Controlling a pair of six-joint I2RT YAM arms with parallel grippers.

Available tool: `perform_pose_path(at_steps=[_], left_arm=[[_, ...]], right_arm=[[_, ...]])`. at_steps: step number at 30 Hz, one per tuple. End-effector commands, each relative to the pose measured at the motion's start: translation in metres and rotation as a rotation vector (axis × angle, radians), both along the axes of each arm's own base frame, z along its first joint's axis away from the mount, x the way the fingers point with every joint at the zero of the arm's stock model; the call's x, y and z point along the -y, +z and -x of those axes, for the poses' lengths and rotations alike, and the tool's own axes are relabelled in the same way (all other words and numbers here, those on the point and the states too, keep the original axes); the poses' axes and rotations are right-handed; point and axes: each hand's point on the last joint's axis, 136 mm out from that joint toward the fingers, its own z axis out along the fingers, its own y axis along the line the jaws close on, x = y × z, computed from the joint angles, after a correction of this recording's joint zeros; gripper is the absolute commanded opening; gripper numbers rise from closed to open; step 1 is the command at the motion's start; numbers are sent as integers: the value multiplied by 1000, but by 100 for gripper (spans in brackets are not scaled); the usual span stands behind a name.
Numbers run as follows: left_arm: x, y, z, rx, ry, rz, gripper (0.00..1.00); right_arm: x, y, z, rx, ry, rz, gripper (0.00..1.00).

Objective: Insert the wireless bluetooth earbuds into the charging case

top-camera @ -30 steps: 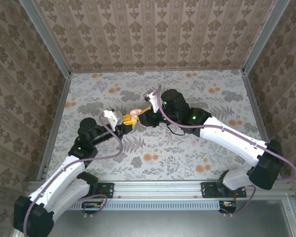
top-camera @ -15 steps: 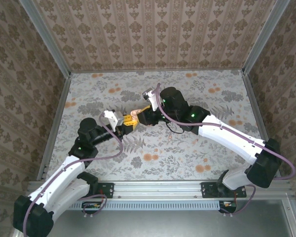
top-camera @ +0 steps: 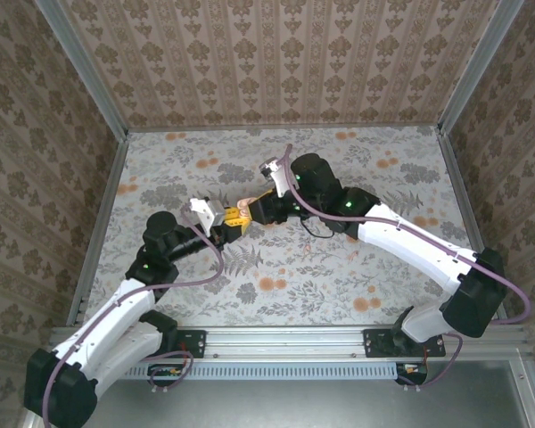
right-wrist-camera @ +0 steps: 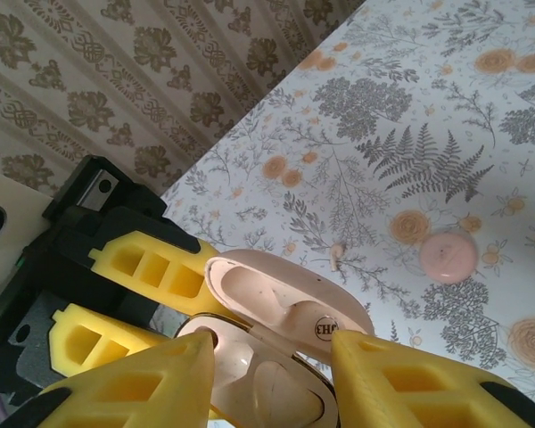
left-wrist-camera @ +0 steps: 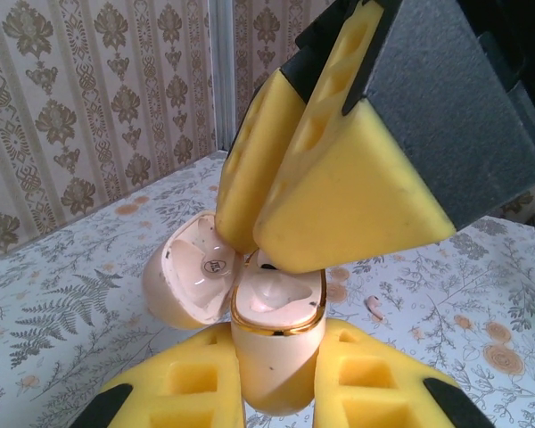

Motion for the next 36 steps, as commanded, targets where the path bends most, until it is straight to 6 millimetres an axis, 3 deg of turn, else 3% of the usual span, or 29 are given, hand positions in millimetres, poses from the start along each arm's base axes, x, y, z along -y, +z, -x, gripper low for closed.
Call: perform_pose_path(at_steps=[1,19,20,28,36], left_arm=[[7,34,12,98,-69,67,0],[7,31,16,124,-82,79,0],[7,33,17,140,-86,88,0],[3,29,20,222,-73,78,0],[4,30,16,250,-62,30,0]], right_arm=[[7,-3,-9,-56,-40,-3,42],[28,18,-16,-44,-142,-40,46],[32,31,-11,-21,-142,-63,46],[47,48,-3,23,-169,-121,45],[61,43,-2,17,-217,-130,45]])
